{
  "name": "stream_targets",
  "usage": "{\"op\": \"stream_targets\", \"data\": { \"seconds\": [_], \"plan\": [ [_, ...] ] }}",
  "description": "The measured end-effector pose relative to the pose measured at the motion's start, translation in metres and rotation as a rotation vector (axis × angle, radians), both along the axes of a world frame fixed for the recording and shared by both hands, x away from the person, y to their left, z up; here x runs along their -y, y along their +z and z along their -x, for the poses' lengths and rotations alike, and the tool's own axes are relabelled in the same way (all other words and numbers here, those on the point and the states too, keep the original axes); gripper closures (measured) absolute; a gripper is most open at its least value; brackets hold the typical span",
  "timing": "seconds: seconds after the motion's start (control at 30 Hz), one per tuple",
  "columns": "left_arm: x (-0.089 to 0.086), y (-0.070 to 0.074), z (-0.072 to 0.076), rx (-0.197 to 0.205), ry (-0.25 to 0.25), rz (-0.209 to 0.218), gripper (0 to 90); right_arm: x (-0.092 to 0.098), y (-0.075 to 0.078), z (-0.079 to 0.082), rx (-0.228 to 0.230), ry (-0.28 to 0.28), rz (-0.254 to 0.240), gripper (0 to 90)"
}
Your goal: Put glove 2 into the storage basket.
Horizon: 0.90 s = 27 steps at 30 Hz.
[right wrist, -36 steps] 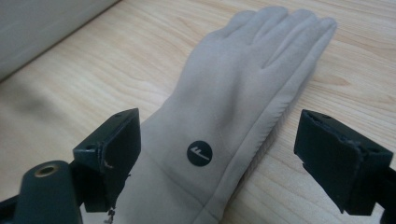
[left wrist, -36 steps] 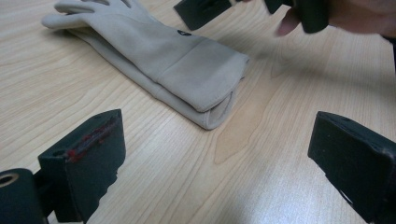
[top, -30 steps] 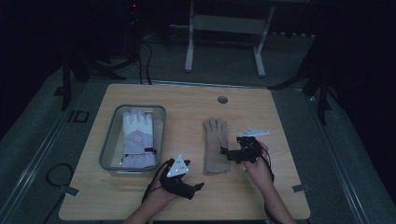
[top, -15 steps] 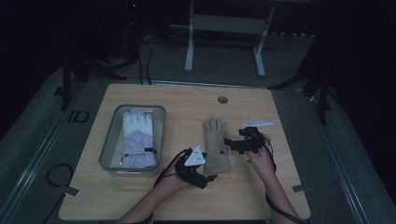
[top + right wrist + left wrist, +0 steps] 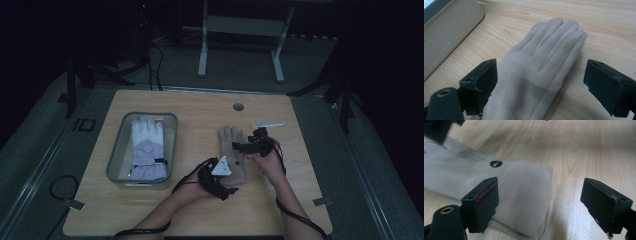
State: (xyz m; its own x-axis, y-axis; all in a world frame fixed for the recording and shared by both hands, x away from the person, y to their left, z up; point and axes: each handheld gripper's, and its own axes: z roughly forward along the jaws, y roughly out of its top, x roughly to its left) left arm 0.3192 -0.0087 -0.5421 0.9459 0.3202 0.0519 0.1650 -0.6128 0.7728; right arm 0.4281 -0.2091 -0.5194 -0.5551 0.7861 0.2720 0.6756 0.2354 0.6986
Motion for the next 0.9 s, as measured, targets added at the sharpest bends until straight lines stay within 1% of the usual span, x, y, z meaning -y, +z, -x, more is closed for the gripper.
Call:
{"op": "stream_targets", "data": {
  "seconds": [0.03, 0.1, 0.13, 0.17, 0.2, 0.23, 0.27, 0.33, 0.4, 0.43, 0.47, 0.5, 0.53, 0.57, 0.63, 0.67, 0.7, 0.77, 0.8, 0.83, 0.9],
  "plan": [
    [0.002, -0.002, -0.001, -0.008, -0.006, -0.01, 17.5, -0.002, -0.002, -0.002, -0.009, 0.002, 0.007, 13.1],
    [0.004, -0.004, -0.003, -0.006, -0.018, -0.053, 20.6, -0.005, -0.007, -0.007, -0.023, -0.006, 0.021, 14.1],
    [0.005, -0.005, -0.003, -0.008, -0.018, -0.06, 22.3, -0.007, -0.01, -0.009, -0.028, -0.005, 0.031, 14.4],
    [0.005, -0.007, -0.003, -0.015, -0.023, -0.069, 24.7, -0.008, -0.013, -0.011, -0.035, -0.008, 0.042, 16.6],
    [0.005, -0.007, -0.003, -0.015, -0.023, -0.069, 26.6, -0.008, -0.013, -0.011, -0.035, -0.008, 0.042, 16.6],
    [0.006, -0.008, -0.003, -0.019, -0.029, -0.077, 26.6, -0.008, -0.016, -0.012, -0.048, -0.008, 0.044, 17.4],
    [0.005, -0.009, -0.004, -0.026, -0.026, -0.079, 30.6, -0.008, -0.02, -0.014, -0.063, -0.009, 0.04, 20.4],
    [0.003, -0.01, -0.005, -0.034, -0.022, -0.08, 33.2, -0.007, -0.024, -0.017, -0.084, -0.004, 0.029, 22.3],
    [0.002, -0.011, -0.008, -0.043, -0.013, -0.078, 37.4, -0.007, -0.029, -0.017, -0.098, 0.011, 0.027, 26.7],
    [0.002, -0.011, -0.009, -0.049, -0.013, -0.076, 38.3, -0.007, -0.03, -0.017, -0.094, 0.013, 0.025, 27.9],
    [0.001, -0.011, -0.009, -0.05, -0.013, -0.083, 39.2, -0.007, -0.03, -0.017, -0.091, 0.018, 0.028, 32.1],
    [0.001, -0.011, -0.01, -0.049, -0.017, -0.086, 39.4, -0.008, -0.029, -0.017, -0.095, 0.031, 0.028, 34.2],
    [0.002, -0.011, -0.01, -0.049, -0.019, -0.092, 39.5, -0.009, -0.029, -0.015, -0.081, 0.041, 0.045, 36.5],
    [0.002, -0.011, -0.01, -0.051, -0.019, -0.095, 39.5, -0.01, -0.03, -0.015, -0.075, 0.053, 0.051, 39.4],
    [0.003, -0.012, -0.01, -0.049, -0.018, -0.1, 39.5, -0.012, -0.03, -0.013, -0.082, 0.066, 0.039, 46.0],
    [0.003, -0.012, -0.01, -0.052, -0.016, -0.101, 40.0, -0.012, -0.03, -0.012, -0.08, 0.075, 0.037, 51.6],
    [0.003, -0.012, -0.011, -0.056, -0.018, -0.102, 40.0, -0.013, -0.029, -0.012, -0.081, 0.087, 0.031, 54.7],
    [0.003, -0.012, -0.011, -0.055, -0.016, -0.102, 41.1, -0.015, -0.028, -0.01, -0.072, 0.105, 0.039, 62.0],
    [0.002, -0.012, -0.011, -0.059, -0.015, -0.101, 41.5, -0.018, -0.026, -0.008, -0.055, 0.117, 0.06, 63.8],
    [0.002, -0.012, -0.011, -0.057, -0.014, -0.102, 41.7, -0.019, -0.025, -0.007, -0.045, 0.12, 0.072, 65.0],
    [0.002, -0.013, -0.011, -0.049, -0.014, -0.106, 42.6, -0.023, -0.022, -0.004, -0.015, 0.128, 0.114, 66.9]
  ]
}}
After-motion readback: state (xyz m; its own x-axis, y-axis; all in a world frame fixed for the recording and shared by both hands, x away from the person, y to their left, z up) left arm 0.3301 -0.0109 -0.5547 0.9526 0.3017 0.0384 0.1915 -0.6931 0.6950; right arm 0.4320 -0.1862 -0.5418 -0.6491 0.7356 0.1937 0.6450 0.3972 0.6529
